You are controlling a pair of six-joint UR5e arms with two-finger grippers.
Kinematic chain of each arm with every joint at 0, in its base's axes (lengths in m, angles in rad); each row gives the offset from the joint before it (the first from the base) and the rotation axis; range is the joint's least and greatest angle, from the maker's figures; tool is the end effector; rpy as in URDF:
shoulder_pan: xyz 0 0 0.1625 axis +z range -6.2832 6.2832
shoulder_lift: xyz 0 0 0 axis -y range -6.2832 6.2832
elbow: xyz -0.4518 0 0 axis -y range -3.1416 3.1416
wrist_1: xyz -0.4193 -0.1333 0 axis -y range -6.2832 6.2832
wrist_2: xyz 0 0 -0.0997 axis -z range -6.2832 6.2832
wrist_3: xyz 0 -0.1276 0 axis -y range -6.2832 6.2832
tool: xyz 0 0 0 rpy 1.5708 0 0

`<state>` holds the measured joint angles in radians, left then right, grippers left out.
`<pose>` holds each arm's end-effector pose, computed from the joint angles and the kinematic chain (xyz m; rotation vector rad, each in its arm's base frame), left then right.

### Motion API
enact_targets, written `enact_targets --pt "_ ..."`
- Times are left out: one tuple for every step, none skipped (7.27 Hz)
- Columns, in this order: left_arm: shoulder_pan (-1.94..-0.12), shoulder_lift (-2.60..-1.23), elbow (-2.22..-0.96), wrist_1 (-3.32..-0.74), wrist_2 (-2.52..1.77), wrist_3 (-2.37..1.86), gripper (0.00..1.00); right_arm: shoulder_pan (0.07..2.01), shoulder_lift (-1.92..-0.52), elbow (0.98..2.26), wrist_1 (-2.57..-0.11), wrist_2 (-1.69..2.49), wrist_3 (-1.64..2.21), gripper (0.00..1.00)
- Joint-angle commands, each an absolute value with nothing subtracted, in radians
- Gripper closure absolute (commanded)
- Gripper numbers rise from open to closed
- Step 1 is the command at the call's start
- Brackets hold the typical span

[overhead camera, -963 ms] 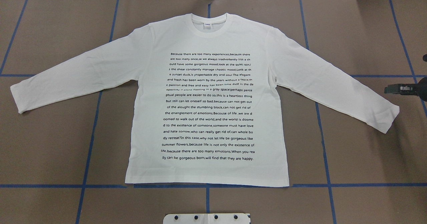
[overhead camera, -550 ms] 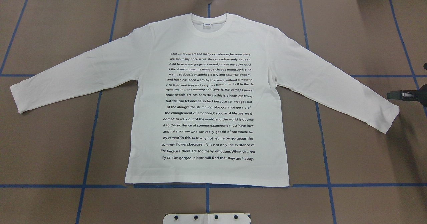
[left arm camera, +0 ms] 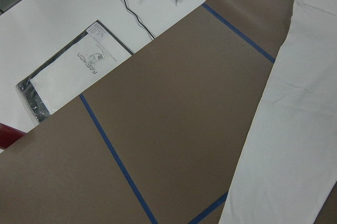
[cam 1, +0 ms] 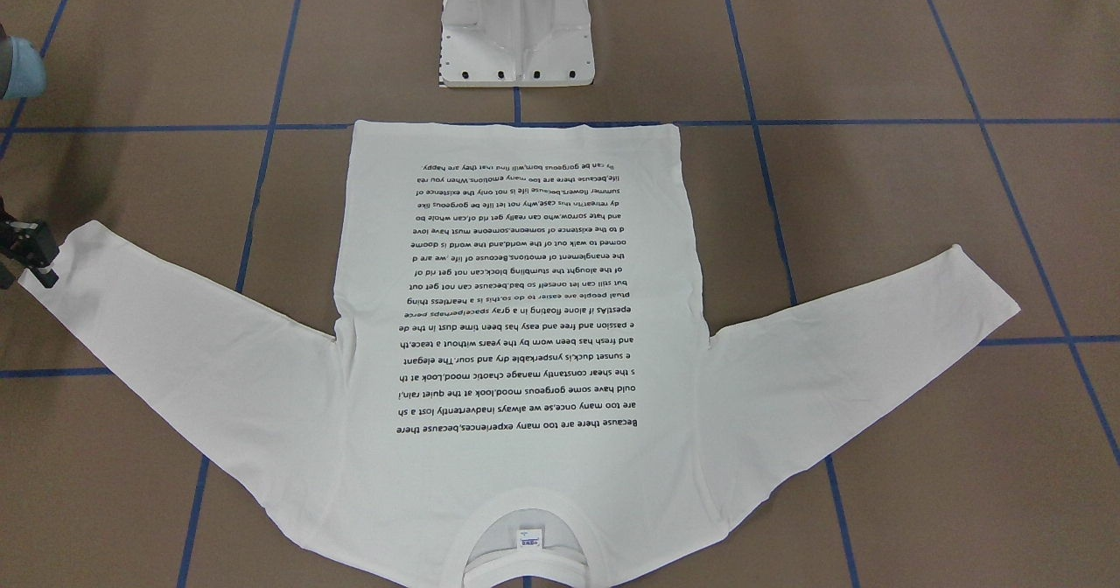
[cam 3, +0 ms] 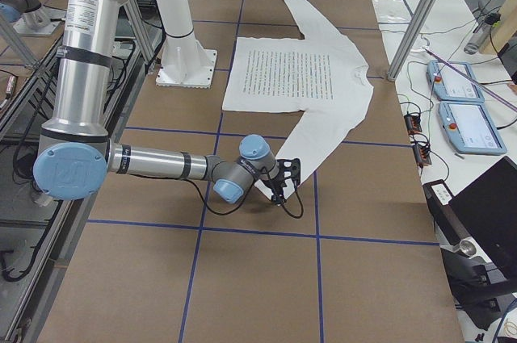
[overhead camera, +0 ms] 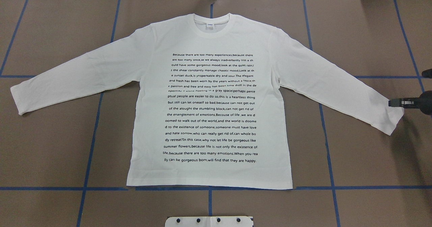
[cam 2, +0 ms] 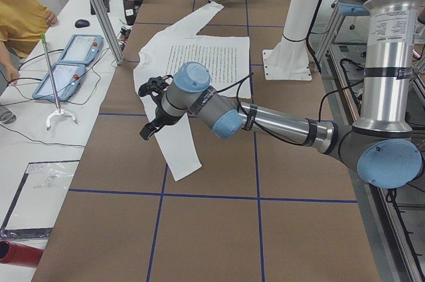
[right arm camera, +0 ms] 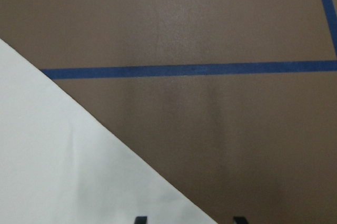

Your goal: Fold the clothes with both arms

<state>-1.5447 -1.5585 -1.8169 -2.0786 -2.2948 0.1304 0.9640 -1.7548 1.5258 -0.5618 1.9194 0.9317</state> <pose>-0.0347 -0.5415 0.5203 0.7467 0.6550 0.4117 -0.2005 -0.4462 0.7170 0.3247 -0.7749 0.1697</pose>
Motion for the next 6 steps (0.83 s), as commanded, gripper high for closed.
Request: enact_targets --pt "-1.545 -1.559 -1.818 -2.079 -2.295 0.130 0.00 0.945 -1.769 1.523 -0.561 1.895 0.930 0.38" --pt "-1.545 -1.559 -1.818 -2.079 -2.295 0.130 0.00 0.939 -1.772 1.522 -0.561 1.885 0.930 0.38" --pt "-1.545 -1.559 -1.818 -2.079 -2.295 0.130 0.00 0.930 -1.772 1.520 -0.563 1.878 0.930 0.39" --pt "-1.545 -1.559 -1.819 -2.079 -2.295 0.130 0.00 0.927 -1.776 1.519 -0.563 1.876 0.930 0.40" --pt "-1.545 -1.559 -1.818 -2.079 -2.295 0.132 0.00 0.925 -1.776 1.519 -0.563 1.876 0.930 0.55" --pt "-1.545 -1.557 -1.818 -2.079 -2.295 0.132 0.00 0.925 -1.776 1.519 -0.561 1.878 0.930 0.88"
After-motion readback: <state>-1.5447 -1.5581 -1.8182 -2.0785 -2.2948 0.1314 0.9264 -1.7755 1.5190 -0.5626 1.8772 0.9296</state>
